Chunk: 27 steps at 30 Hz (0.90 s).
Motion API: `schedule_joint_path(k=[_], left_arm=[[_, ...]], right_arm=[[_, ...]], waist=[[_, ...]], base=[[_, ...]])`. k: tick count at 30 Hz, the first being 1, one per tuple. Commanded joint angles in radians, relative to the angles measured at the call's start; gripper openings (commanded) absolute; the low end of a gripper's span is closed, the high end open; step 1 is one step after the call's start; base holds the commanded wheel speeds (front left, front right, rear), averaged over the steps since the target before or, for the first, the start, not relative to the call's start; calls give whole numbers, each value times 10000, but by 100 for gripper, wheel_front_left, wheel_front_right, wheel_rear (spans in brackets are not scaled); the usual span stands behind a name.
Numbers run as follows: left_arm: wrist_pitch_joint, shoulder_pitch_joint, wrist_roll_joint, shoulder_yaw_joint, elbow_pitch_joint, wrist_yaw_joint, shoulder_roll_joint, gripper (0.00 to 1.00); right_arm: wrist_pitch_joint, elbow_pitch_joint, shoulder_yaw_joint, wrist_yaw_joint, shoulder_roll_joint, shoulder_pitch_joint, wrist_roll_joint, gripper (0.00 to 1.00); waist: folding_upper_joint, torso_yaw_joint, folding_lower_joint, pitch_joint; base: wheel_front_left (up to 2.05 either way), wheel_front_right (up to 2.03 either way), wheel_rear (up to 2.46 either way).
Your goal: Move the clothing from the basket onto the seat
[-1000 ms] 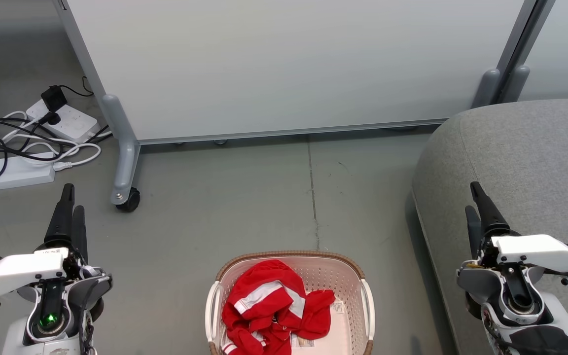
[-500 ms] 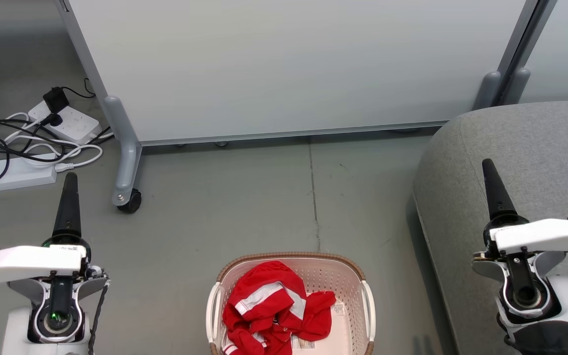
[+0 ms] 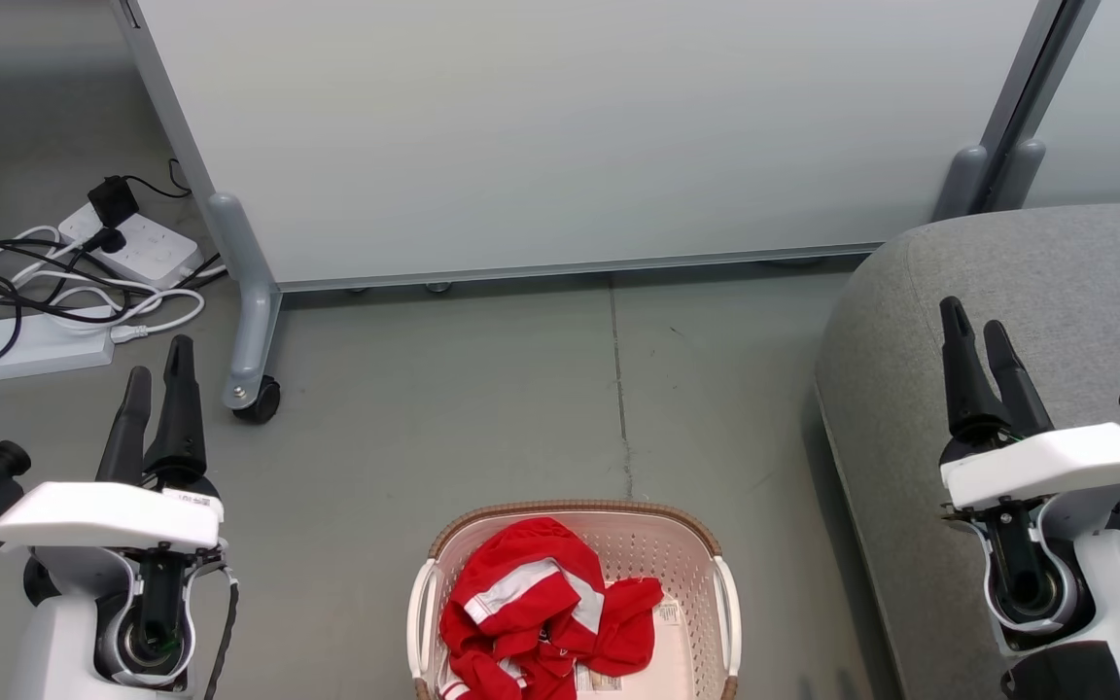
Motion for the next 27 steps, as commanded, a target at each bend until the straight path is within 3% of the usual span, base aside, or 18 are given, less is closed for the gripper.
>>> schedule_joint_path(k=[1, 27], left_arm=[[-139, -77, 525, -120, -216, 64, 179, 100], [-926, 499, 4190, -1205, -150, 547, 499, 100]], right_arm=[[-111, -223, 71, 44, -122, -72, -528, 100], [-426, 161, -335, 53, 218, 530, -4317, 100]], waist=[[-1, -1, 0, -6], [-1, 39, 0, -134]], base=[[0, 0, 0], [0, 0, 0]])
